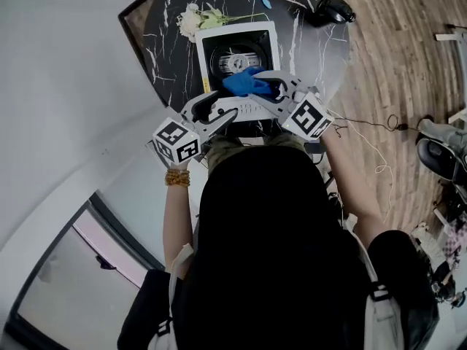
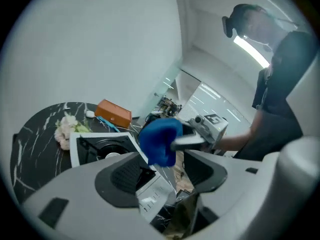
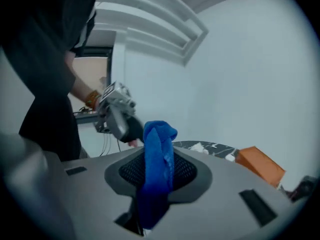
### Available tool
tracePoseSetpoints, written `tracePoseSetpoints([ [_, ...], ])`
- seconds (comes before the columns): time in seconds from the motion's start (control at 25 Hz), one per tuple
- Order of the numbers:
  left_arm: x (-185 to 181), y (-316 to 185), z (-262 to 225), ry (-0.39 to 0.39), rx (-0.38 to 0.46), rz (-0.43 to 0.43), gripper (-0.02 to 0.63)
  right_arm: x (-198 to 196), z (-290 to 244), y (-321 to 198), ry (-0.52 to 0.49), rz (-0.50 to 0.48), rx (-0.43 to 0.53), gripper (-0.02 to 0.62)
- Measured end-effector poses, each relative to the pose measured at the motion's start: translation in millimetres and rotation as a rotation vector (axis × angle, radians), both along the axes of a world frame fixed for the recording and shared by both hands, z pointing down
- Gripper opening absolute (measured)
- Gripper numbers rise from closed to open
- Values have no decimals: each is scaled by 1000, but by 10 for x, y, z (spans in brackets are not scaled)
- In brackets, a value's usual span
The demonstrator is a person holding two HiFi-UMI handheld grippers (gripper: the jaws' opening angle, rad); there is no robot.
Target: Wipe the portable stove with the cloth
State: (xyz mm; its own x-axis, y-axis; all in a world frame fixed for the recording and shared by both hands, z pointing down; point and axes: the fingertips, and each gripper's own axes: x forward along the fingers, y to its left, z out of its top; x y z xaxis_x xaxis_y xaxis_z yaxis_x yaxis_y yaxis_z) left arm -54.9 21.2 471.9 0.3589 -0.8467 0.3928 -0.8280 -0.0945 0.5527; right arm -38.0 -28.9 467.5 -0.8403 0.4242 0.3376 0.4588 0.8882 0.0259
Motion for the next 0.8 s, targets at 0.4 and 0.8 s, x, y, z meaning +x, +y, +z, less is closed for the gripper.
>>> tracePoseSetpoints([
  [0.4, 177, -445, 275, -162, -194, 621, 172, -205, 242, 540, 24, 131, 100, 140],
  [0.8, -1841, -1224, 654, -320, -287, 485, 94, 683, 1149, 444, 396, 600, -50, 183],
])
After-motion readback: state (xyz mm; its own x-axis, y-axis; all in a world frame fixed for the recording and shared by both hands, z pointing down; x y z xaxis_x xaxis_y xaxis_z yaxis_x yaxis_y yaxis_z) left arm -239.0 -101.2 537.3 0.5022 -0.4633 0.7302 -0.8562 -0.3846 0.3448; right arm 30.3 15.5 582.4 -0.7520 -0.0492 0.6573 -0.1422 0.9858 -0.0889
